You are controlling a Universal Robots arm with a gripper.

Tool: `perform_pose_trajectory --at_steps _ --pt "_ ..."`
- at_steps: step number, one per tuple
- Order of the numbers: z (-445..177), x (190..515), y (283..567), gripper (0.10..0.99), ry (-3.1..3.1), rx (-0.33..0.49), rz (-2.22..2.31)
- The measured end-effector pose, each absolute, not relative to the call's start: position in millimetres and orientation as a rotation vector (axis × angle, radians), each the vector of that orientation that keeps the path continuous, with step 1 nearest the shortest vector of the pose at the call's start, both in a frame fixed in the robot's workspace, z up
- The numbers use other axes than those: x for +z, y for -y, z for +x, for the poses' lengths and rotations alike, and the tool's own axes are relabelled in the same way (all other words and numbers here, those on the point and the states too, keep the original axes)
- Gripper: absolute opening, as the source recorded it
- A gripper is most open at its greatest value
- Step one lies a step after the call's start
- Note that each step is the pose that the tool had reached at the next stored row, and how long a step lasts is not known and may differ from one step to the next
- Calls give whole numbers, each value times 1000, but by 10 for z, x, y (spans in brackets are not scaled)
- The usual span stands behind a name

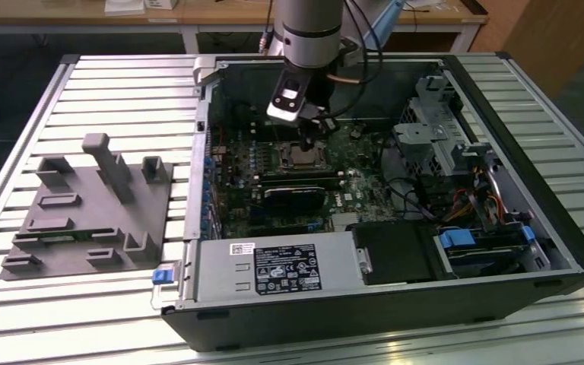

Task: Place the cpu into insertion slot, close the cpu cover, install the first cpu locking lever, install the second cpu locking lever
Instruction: 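Close the cpu cover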

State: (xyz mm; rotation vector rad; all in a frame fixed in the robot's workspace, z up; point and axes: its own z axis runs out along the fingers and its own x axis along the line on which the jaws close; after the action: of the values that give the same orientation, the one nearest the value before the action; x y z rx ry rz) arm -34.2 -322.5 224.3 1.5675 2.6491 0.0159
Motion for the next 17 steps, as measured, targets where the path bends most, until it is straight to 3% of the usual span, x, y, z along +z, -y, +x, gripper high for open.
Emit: perform_pose_trajectory --at_steps 17 --pt "-343 2243 3225 106 -2768 -55 1277"
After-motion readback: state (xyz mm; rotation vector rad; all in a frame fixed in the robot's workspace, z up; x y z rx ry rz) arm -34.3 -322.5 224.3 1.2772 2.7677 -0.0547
